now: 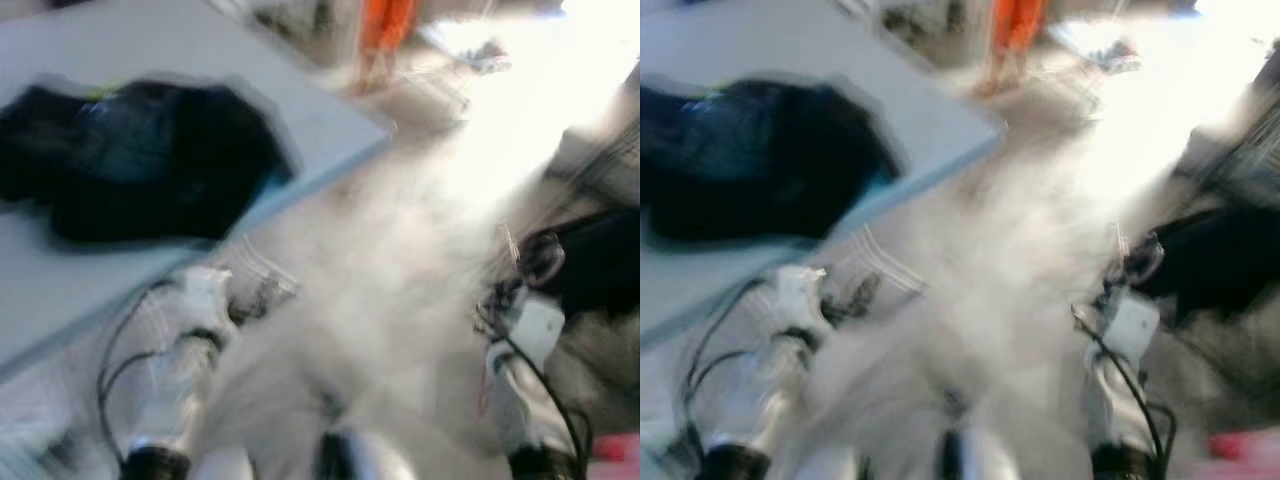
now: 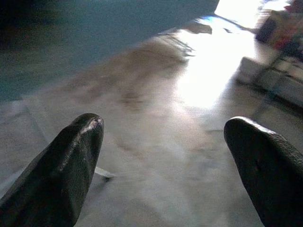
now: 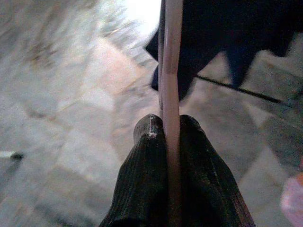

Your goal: Hang hanger

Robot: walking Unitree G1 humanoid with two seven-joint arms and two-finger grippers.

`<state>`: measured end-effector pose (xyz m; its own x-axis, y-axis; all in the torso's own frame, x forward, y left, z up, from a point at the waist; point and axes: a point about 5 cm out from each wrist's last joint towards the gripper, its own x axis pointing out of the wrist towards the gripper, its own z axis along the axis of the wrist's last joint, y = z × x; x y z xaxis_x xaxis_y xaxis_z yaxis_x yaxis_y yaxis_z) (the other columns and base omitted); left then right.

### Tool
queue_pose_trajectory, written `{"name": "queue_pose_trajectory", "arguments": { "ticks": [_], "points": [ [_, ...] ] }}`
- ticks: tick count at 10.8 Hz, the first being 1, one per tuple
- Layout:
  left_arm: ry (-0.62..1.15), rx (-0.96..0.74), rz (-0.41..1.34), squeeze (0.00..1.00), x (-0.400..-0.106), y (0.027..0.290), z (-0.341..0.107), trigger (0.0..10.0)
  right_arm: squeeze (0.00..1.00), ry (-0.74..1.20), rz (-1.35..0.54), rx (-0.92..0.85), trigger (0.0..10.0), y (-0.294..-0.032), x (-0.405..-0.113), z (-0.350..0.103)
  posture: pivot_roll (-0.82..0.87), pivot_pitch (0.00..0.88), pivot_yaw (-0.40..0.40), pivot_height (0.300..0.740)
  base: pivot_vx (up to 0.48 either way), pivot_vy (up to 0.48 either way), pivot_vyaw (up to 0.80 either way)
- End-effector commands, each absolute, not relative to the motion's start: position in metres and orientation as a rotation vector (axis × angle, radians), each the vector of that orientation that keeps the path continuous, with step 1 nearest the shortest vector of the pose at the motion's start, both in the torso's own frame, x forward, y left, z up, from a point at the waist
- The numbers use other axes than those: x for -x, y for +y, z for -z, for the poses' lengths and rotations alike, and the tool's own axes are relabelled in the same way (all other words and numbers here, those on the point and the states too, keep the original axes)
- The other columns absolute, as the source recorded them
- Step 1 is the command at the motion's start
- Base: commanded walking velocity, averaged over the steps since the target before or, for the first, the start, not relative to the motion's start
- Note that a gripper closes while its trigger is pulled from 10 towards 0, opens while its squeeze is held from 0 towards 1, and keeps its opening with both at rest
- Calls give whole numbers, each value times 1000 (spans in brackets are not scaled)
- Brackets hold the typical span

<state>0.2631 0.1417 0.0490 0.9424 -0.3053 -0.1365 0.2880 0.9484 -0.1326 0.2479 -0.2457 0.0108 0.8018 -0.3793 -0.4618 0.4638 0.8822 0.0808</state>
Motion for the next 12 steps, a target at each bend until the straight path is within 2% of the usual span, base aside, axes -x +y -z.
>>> {"name": "queue_pose_trajectory", "arguments": {
  "ticks": [1, 6, 7, 12],
  "points": [
    [208, 85, 260, 0, -254, 154, -39, 10000, 0, 447, 454, -205, 10000, -243, -249, -12, 3, 120, -100, 740, 0, 0, -800],
    [253, 113, 222, 0, -245, 163, -29, 10000, 0, 435, 438, -213, 10000, -241, -249, -11, 13, 104, -104, 740, 0, 0, -800],
    [256, 109, 229, 0, -246, 164, -29, 10000, 0, 430, 461, -265, 10000, -242, -246, -10, 5, 108, -95, 740, 0, 472, -800],
    [262, 100, 245, 0, -254, 161, -31, 10000, 0, 408, 459, -264, 10000, -241, -251, -15, -9, 112, -91, 740, 0, 480, 0]
  ]
}}
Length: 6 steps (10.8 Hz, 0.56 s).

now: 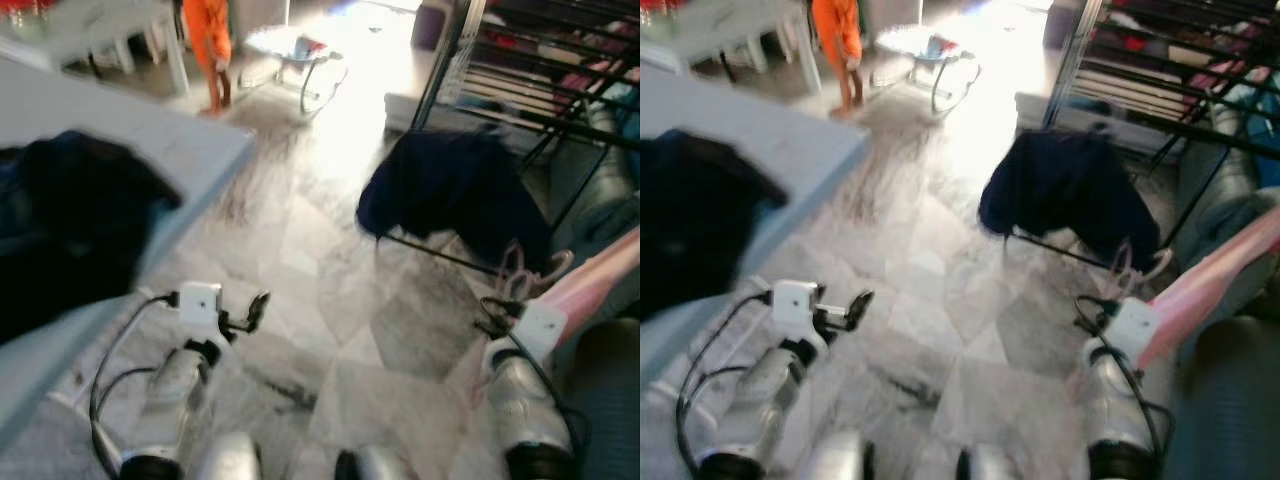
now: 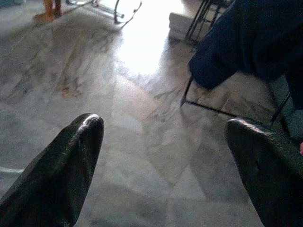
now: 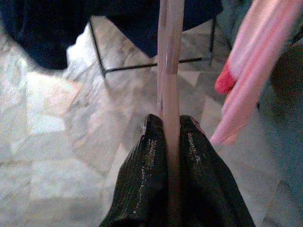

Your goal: Hang hanger

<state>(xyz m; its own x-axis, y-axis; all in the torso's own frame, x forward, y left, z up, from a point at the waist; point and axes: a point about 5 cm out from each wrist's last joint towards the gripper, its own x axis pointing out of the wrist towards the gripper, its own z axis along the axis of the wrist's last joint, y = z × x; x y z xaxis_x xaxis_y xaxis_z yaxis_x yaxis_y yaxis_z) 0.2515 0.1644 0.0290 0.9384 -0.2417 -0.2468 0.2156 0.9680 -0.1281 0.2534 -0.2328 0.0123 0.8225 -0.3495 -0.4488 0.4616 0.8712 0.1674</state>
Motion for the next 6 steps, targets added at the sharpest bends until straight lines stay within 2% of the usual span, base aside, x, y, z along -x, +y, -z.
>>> {"name": "queue_pose_trajectory", "arguments": {
  "ticks": [1, 4, 6],
  "points": [
    [264, 97, 246, 0, -253, 160, -30, 10000, 0, 408, 461, -265, 10000, -241, -251, -15, -8, 114, -91, 740, 0, 480, 0],
    [257, 86, 246, 0, -253, 160, -30, 10000, 0, 451, 469, -215, 10000, -243, -241, -8, -8, 118, -89, 740, 0, 0, 0],
    [249, 74, 269, 0, -252, 160, -31, 10000, 0, 536, 525, -165, 10000, -251, -220, 5, -9, 122, -89, 740, 0, 0, 0]
  ]
}}
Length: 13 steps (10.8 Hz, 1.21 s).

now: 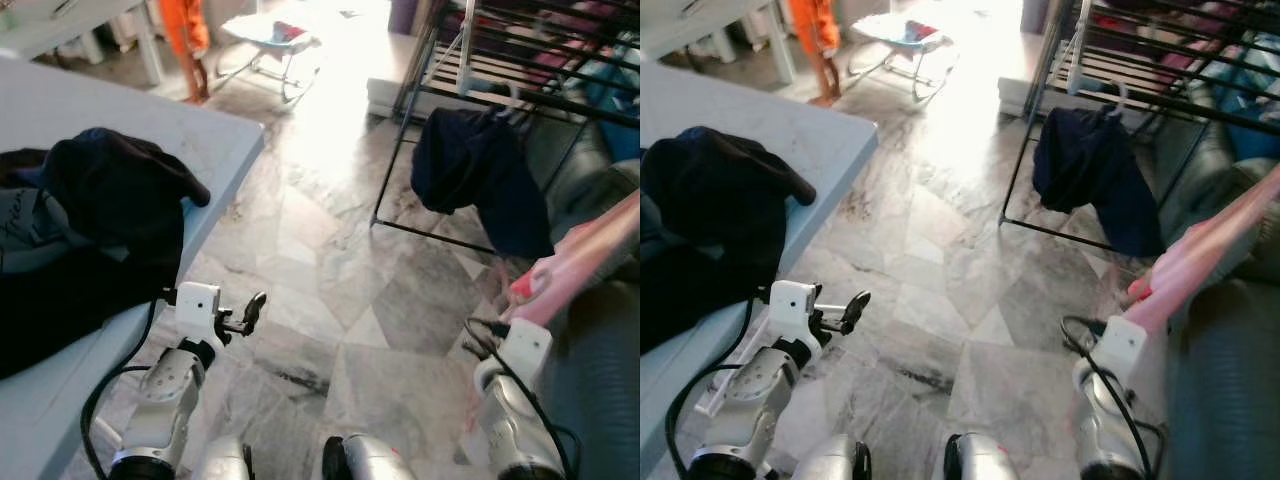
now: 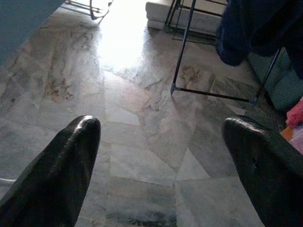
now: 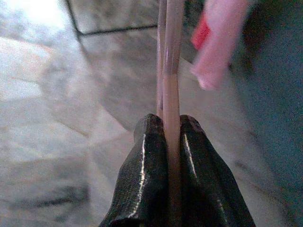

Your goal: Hang hanger

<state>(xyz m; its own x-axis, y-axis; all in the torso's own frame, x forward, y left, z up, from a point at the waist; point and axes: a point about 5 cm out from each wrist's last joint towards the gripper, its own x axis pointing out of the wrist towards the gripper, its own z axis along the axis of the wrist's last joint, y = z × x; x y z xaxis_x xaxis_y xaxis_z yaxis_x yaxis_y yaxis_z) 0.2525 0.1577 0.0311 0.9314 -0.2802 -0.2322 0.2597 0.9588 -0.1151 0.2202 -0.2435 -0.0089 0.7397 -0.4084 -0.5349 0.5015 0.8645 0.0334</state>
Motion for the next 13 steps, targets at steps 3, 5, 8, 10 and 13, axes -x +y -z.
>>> {"name": "queue_pose_trajectory", "arguments": {
  "ticks": [3, 5, 8, 10, 13],
  "points": [
    [217, 78, 283, 0, -250, 161, -34, 10000, 0, 561, 594, -68, 10000, -263, -202, 9, -10, 123, -94, 740, 0, 0, 0],
    [207, 88, 292, 0, -251, 160, -35, 10000, 0, 502, 627, 5, 10000, -276, -207, -1, -18, 131, -83, 740, 0, 0, 0],
    [203, 82, 305, 0, -253, 158, -36, 10000, 0, 289, 437, 21, 10000, -270, -257, -40, -24, 133, -76, 740, 172, 0, 0],
    [195, 82, 315, 0, -254, 156, -37, 10000, 0, 287, 445, 4, 10000, -270, -262, -41, -24, 133, -76, 740, 315, 0, -238],
    [183, 67, 340, 0, -252, 151, -38, 10000, 0, 305, 432, -14, 10000, -263, -259, -33, -17, 136, -80, 740, 335, 0, -800]
  ]
}}
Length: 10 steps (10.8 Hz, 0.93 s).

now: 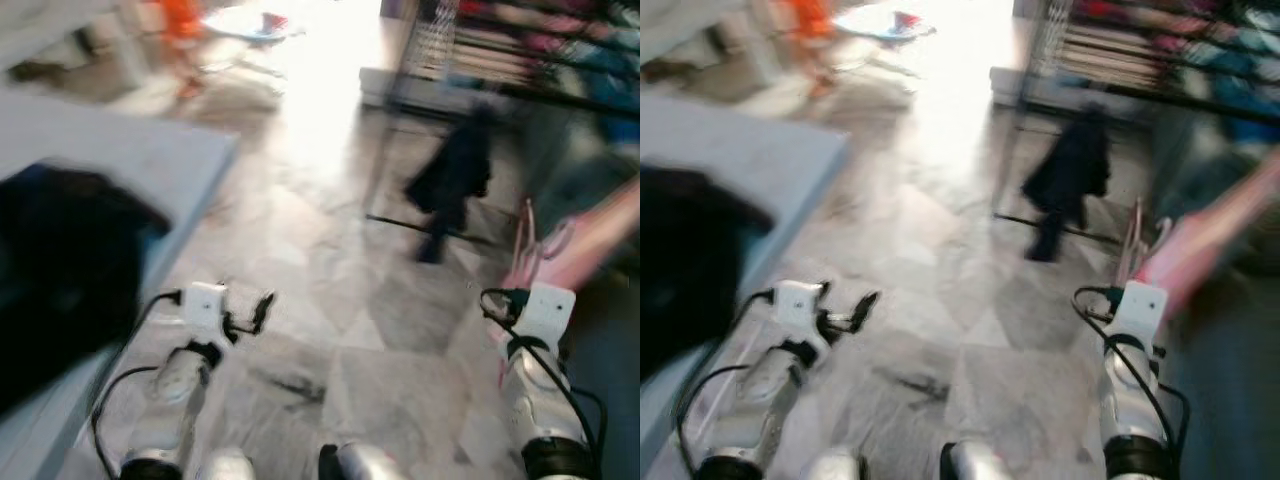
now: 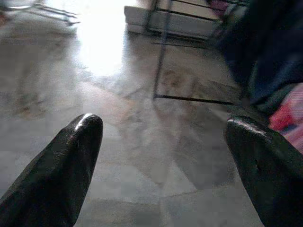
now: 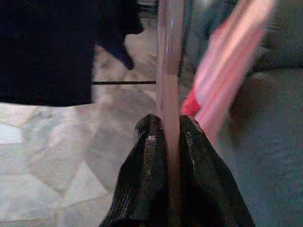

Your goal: Hang hanger

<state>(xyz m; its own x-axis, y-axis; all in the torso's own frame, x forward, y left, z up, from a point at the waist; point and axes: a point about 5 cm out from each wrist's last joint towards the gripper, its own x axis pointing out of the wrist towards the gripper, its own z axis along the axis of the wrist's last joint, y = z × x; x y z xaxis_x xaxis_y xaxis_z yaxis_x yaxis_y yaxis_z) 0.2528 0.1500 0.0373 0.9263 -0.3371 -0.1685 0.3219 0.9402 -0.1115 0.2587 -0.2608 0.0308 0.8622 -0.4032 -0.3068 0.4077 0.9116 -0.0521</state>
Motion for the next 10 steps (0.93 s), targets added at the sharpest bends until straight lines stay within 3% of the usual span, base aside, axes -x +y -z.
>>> {"name": "queue_pose_trajectory", "arguments": {
  "ticks": [1, 4, 8, 10],
  "points": [
    [175, 64, 339, 0, -253, 152, -39, 10000, 0, 301, 438, -6, 10000, -265, -261, -34, -17, 137, -81, 740, 390, 0, -800],
    [169, 62, 340, 0, -253, 149, -40, 10000, 0, 284, 419, -20, 10000, -263, -267, -37, -17, 138, -84, 740, 447, 0, -171],
    [201, 41, 313, 0, -248, 158, -34, 10000, 0, 281, 314, -12, 10000, -242, -266, -31, -2, 143, -84, 740, 472, 0, 0],
    [197, 34, 296, 0, -253, 162, -37, 10000, 0, 239, 251, 21, 10000, -232, -280, -39, 3, 139, -77, 740, 431, 0, 0]
  ]
}}
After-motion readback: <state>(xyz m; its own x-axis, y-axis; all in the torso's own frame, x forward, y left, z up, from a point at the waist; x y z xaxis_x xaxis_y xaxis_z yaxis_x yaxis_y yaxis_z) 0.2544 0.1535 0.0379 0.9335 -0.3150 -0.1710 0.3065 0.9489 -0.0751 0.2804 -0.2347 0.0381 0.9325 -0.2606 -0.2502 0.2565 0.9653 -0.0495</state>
